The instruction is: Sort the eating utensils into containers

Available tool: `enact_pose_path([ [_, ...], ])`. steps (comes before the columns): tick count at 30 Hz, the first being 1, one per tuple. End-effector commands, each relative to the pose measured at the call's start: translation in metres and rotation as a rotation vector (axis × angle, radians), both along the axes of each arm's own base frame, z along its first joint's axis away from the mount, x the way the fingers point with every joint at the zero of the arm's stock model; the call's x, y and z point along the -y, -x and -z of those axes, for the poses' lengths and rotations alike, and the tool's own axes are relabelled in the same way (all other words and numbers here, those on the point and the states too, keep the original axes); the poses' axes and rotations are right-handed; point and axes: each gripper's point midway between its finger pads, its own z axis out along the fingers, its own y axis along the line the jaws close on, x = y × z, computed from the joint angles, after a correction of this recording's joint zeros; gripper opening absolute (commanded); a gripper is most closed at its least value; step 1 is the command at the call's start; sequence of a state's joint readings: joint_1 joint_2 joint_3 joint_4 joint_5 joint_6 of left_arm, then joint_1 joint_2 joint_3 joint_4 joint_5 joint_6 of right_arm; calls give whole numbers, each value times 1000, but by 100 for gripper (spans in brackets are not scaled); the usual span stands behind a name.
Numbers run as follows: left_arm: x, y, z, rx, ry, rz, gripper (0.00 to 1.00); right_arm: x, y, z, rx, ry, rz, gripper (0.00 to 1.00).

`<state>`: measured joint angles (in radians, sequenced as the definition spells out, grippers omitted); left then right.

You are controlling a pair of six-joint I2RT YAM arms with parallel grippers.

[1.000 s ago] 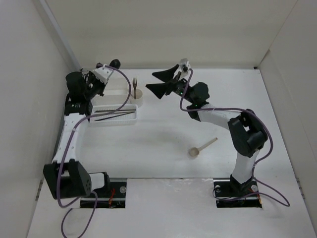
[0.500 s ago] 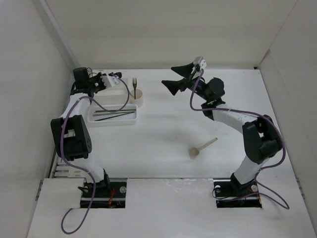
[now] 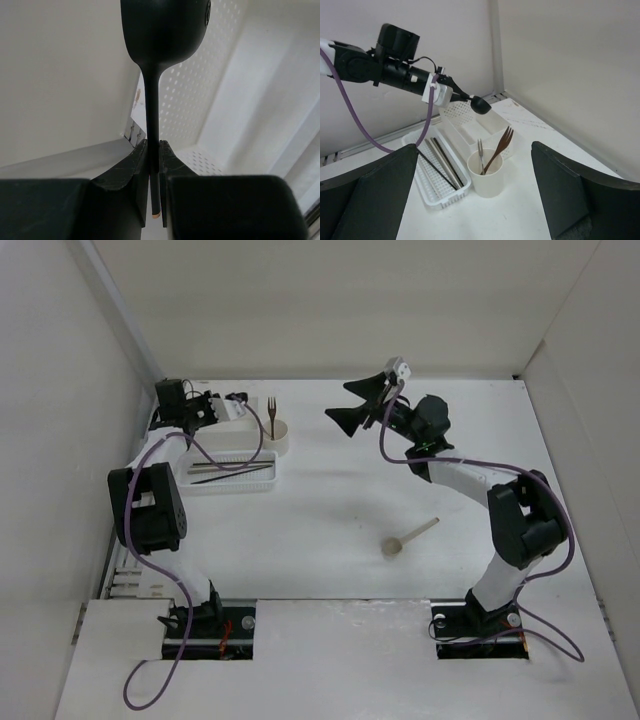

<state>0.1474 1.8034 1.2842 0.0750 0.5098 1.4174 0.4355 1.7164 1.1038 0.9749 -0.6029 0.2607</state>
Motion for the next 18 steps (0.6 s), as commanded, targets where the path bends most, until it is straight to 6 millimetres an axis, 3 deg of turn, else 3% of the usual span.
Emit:
enact_pose_path([
  [1,11,-8,-20,87,-16,19,6,6,-1,-20,60,17,15,100],
  [4,11,-13,-22,105,-24,-2,12,10,-1,-13,44,60,40,100],
  [10,11,-13,-20,97,-18,-29,30,28,10,-24,101,92,121,100],
  [18,7,-11,-29,105,10,-76,37,41,27,-38,122,99,158,100],
])
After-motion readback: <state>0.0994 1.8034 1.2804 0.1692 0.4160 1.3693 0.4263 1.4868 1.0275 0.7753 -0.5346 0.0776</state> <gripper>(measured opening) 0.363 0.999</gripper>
